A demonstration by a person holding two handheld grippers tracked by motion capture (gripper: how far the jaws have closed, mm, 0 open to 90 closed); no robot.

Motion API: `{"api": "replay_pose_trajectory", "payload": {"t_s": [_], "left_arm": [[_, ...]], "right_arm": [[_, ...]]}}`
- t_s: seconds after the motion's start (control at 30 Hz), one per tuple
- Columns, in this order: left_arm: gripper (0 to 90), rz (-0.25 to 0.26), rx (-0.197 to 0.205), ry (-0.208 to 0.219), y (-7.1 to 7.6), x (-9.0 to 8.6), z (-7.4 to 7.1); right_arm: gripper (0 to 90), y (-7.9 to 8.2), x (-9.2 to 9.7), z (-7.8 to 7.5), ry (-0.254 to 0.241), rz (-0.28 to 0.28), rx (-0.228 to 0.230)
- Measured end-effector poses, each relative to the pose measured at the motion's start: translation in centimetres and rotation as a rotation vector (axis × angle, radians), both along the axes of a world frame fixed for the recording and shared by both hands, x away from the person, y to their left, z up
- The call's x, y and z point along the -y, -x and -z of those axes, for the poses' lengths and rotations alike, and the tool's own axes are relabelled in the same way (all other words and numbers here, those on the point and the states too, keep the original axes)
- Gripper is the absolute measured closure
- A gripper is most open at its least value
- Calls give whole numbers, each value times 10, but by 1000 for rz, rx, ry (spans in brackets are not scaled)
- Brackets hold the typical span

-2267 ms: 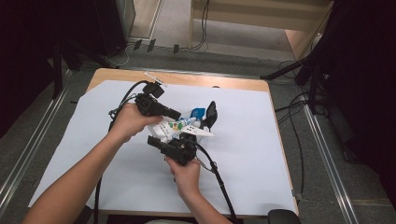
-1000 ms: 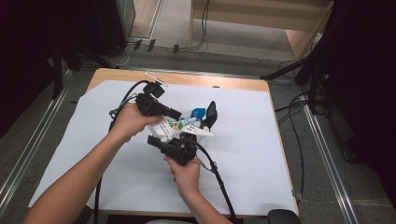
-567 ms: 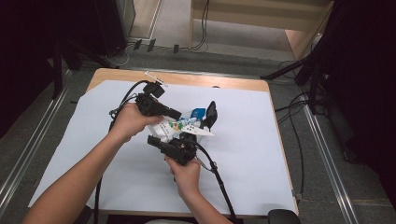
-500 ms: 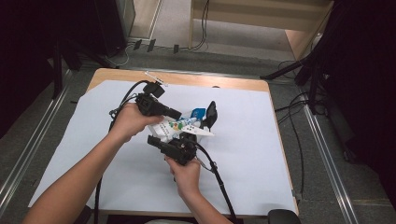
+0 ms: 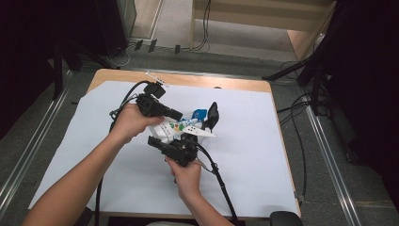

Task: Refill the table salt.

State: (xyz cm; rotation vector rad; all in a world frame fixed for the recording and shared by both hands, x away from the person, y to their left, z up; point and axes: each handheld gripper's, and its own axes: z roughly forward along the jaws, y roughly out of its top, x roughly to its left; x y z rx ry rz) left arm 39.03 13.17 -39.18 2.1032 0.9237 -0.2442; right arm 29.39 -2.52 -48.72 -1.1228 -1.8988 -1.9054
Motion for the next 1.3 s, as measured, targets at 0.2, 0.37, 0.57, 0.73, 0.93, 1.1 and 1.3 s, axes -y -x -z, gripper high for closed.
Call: {"api": "replay_pose_trajectory", "payload": {"t_s": [0.2,0.37,0.57,0.73,0.93,1.1,1.3], "left_arm": [[895,1,1,-1,0,-1,0],[895,-3,5,3,0,-1,-1],[895,-5,3,3,1,-2,-2],[895,-8,1,3,0,-1,-1],[896,-9,0,-3,0,-1,-1],[896,-11,-2,-5,0,-1,-1],[896,-15,-8,-3,-1,-1,-1]], "right_arm": [[709,0,-1,0,-3,0,1],[707,-1,-2,-1,-8,0,-3],[702,-1,-3,-2,-5,-3,8],[691,-1,-3,-2,5,-7,12],[653,0,-3,-3,28,-27,38],[650,1,-3,-4,44,-31,55],[648,2,-5,-5,63,-33,70]]}}
